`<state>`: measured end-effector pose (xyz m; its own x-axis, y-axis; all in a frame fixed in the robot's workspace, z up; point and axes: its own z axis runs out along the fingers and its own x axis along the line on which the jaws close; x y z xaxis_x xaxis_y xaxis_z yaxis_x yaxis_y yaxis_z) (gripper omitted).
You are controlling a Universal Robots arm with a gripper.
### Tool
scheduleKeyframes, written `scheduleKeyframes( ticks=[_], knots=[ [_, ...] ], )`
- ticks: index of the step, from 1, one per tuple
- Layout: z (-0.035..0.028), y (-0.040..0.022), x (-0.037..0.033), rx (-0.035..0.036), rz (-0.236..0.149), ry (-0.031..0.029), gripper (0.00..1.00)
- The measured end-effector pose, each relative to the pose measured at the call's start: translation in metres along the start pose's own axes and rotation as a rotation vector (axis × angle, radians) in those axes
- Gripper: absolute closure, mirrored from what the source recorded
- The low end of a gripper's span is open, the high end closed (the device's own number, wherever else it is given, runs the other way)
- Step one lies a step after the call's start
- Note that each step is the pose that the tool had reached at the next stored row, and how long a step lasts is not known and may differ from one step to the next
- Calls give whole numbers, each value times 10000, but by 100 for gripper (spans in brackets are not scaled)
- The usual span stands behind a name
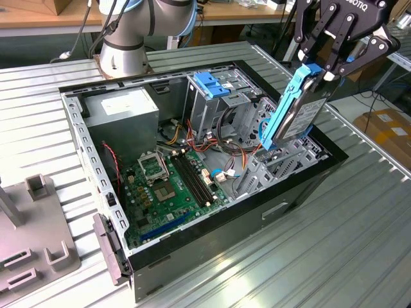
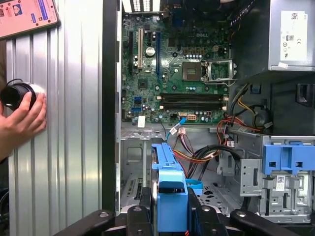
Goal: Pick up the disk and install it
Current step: 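Pick up the disk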
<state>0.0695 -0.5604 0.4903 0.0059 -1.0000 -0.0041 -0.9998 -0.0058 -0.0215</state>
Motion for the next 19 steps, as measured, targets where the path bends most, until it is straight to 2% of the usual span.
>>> scheduleKeyframes(
  ticks=[19],
  knots=[
    [16,1,0,0,1,-2,63]
  ],
)
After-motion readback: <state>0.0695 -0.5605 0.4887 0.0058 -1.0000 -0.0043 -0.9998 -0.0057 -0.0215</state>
